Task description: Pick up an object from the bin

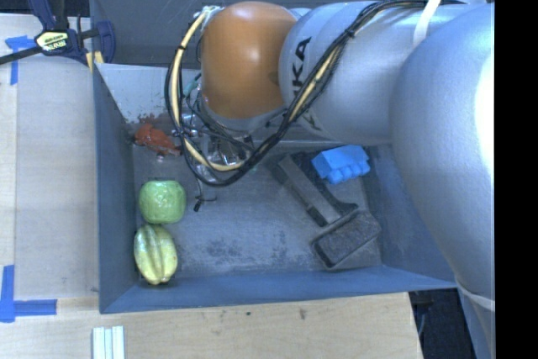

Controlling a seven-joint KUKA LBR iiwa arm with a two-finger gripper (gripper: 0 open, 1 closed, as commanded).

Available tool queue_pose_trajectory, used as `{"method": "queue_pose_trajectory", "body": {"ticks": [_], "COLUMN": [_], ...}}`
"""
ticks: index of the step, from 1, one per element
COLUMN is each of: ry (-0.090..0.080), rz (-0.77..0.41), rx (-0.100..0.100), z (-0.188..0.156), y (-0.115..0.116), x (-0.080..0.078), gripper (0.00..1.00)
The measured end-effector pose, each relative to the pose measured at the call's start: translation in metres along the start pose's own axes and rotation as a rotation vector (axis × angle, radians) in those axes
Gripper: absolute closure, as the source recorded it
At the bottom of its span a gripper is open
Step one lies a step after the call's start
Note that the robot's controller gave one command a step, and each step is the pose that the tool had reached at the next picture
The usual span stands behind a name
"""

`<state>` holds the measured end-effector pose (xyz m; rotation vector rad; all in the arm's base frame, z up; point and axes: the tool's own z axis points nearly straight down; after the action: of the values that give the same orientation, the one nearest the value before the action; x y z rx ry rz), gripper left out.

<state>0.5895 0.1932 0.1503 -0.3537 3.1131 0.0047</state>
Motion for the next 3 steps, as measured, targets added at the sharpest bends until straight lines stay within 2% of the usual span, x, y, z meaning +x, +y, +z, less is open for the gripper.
{"method": "queue_pose_trajectory", "body": {"ticks": [1, 2, 3], "ry": [-0.004, -0.002, -0.018], "rz": [-0.245, -0.102, -0.185], "rx": [0.004, 0.002, 0.015], "z": [0.023, 0.056, 0.074], "y": [0.001, 0.026, 0.044], "x": [-0.025, -0.013, -0.010], "gripper": [0.00, 0.00, 1.00]}}
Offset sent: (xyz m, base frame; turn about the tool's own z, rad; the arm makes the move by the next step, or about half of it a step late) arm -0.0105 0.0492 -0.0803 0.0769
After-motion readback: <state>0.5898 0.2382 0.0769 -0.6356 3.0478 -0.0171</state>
